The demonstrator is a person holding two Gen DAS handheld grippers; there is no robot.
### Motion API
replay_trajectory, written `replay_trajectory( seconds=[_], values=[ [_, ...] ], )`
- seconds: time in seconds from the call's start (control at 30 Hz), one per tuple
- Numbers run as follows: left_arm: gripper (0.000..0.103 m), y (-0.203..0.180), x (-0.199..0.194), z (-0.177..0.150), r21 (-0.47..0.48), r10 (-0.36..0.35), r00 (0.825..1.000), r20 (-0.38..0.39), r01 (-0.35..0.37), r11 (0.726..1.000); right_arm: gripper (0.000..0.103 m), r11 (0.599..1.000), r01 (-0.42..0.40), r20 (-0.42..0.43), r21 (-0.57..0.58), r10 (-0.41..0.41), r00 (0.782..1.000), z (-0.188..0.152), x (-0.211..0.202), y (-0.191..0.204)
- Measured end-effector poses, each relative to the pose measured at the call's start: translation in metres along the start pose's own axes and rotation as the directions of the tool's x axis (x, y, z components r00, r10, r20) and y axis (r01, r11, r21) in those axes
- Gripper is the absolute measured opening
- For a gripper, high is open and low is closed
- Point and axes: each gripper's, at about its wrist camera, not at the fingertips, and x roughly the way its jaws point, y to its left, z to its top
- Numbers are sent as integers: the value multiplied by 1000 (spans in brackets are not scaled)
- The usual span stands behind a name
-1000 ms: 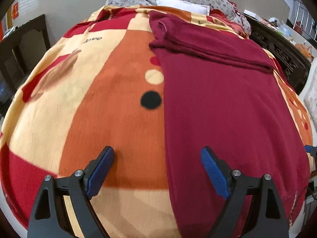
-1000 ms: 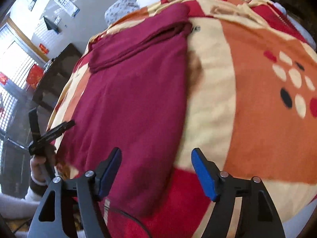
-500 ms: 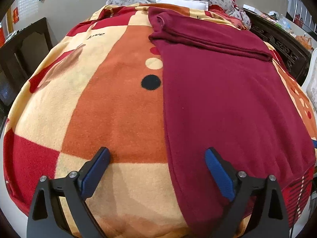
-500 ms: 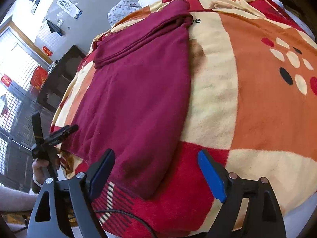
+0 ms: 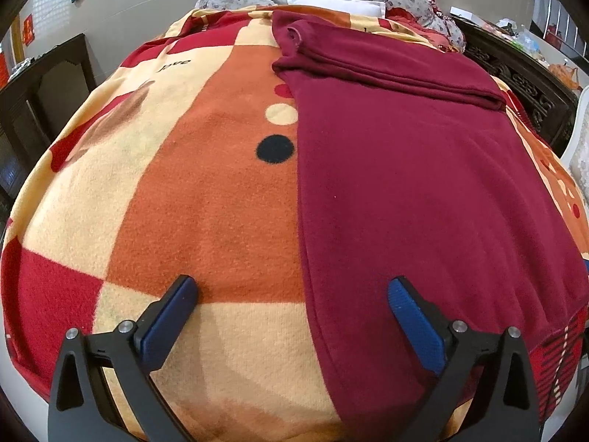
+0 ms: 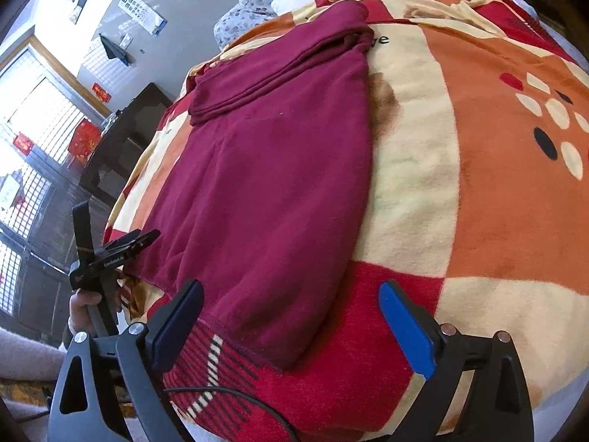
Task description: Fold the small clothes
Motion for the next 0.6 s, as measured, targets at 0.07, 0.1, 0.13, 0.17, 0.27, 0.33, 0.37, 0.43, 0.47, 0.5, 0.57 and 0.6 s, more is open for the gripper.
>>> replay_trajectory(
  seconds=[0.07, 0.1, 0.13, 0.17, 0.27, 0.33, 0.37, 0.43, 0.47, 0.5, 0.57, 0.6],
  values=[
    [103, 1, -1, 0, 9, -10, 1000, -13, 10, 1000, 99, 1000, -3, 3, 0, 3, 1000, 0, 0, 1],
    [103, 1, -1, 0, 11, -15, 1000, -20, 15, 1000, 99, 1000, -5, 4, 1, 5, 1000, 0, 0, 0],
    [103, 1, -2, -1, 16, -21, 999, -29, 22, 1000, 99, 1000, -11, 5, 1, 11, 1000, 0, -1, 1],
    [103, 1, -3, -1, 22, -27, 999, -40, 28, 999, 99, 1000, -20, 5, -4, 20, 1000, 0, -1, 3],
    [103, 1, -7, -3, 23, -56, 996, -65, 57, 998, 99, 999, -45, 1, -23, 46, 999, 0, 4, 6],
    [103, 0, -8, -4, 23, -70, 995, -77, 72, 997, 96, 997, -64, -4, -31, 64, 998, 0, 11, 8],
    [103, 0, -8, -4, 24, -72, 994, -79, 75, 997, 86, 998, -60, -4, -35, 59, 998, 0, 15, 9],
    [103, -3, -8, -5, 31, -75, 994, -80, 78, 997, 54, 998, -36, -4, -43, 36, 999, 1, 20, 10],
    [103, -3, -8, -5, 32, -80, 994, -77, 83, 996, 37, 999, -32, -10, -43, 32, 999, 1, 23, 10],
    [99, -3, -10, -5, 27, -98, 993, -70, 100, 995, 30, 998, -43, -9, -42, 43, 999, 2, 23, 9],
    [76, -4, -13, -4, 36, -98, 993, -60, 101, 994, 24, 997, -60, 0, -48, 60, 998, 2, 21, 10],
    [56, -4, -15, -1, 47, -97, 994, -57, 100, 994, 22, 996, -75, 10, -44, 76, 997, 3, 18, 9]
  ],
)
